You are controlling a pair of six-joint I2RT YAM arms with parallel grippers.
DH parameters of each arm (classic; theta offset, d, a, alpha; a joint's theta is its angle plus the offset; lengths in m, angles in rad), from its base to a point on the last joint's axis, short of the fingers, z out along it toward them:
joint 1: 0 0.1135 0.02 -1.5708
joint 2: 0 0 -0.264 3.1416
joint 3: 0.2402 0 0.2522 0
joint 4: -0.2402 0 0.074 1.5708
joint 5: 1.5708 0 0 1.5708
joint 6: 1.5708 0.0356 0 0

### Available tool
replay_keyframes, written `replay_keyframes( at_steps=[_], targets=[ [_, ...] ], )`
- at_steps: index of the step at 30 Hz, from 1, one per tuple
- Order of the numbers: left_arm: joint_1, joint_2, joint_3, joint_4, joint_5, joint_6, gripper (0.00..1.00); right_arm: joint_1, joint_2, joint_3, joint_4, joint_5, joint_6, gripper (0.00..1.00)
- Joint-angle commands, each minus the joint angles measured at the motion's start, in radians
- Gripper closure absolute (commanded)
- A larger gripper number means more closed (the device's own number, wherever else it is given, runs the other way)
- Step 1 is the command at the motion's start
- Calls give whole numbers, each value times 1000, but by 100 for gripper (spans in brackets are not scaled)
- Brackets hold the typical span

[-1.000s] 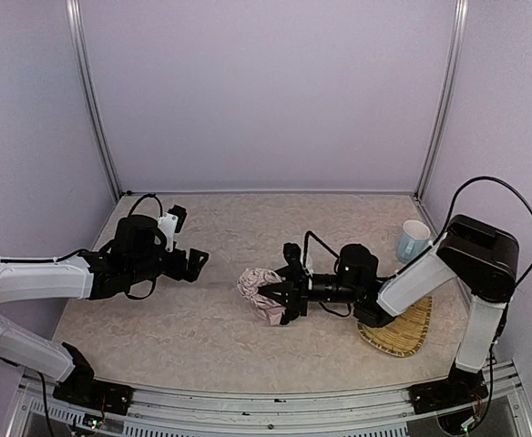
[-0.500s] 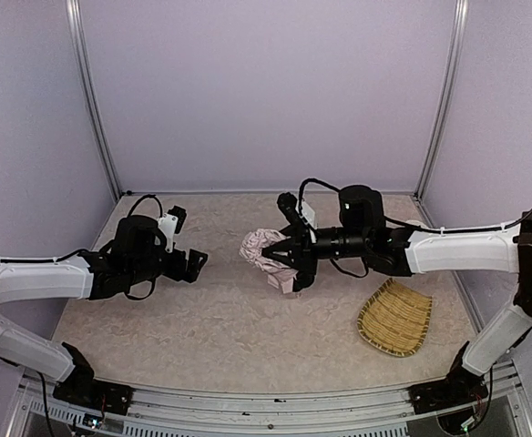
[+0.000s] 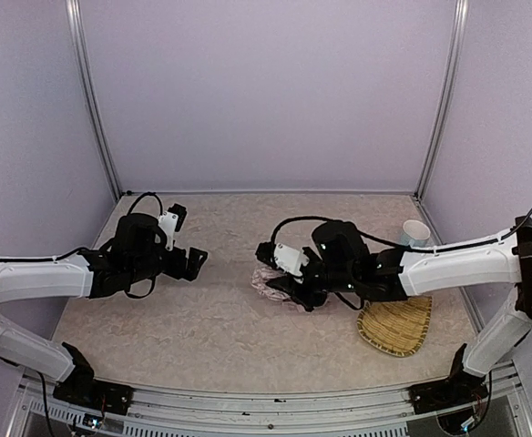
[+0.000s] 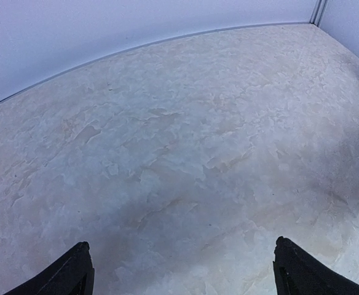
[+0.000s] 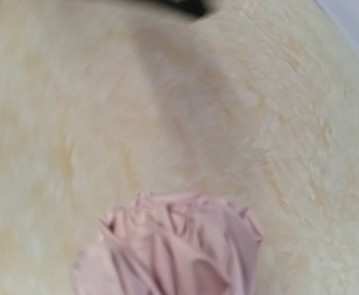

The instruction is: Put away the umbrella

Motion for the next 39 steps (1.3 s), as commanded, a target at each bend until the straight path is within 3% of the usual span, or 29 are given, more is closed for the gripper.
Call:
replay_keyframes(
  at_steps=[1,4,9,14,17,24,27,30,31,34,37,39],
  targets=[
    [-7,13,27,-10,-21,12,1,118,6,-132,269,231,-364,99],
    [-8,17,25,-12,-24,12,1,140,34,-184,349,154,-444,98],
    [-10,21,20,-13,-27,14,1,139,134,-83,175,92,-399,100],
    [-13,16,21,-17,-18,31,1,32,159,174,-262,-451,-301,100],
    [-32,-9,11,4,23,62,1,-44,246,346,-567,-669,-320,100],
    [-245,-203,-138,208,152,314,1,-109,443,573,-953,-951,-371,100],
    [-279,-236,-159,205,282,356,2,-120,546,667,-1126,-1078,-459,100],
    [-331,-208,-156,184,370,413,5,-121,652,750,-1225,-1064,-482,98],
    [-352,-189,-152,177,379,431,6,-123,680,760,-1220,-1047,-473,96],
    [-394,-112,-125,146,387,467,6,-155,743,784,-1156,-1028,-424,74],
    [-417,-24,-87,114,402,503,6,-185,786,816,-1086,-971,-368,62],
    [-423,32,-73,116,435,528,5,-199,814,844,-1050,-940,-343,46]
  ],
)
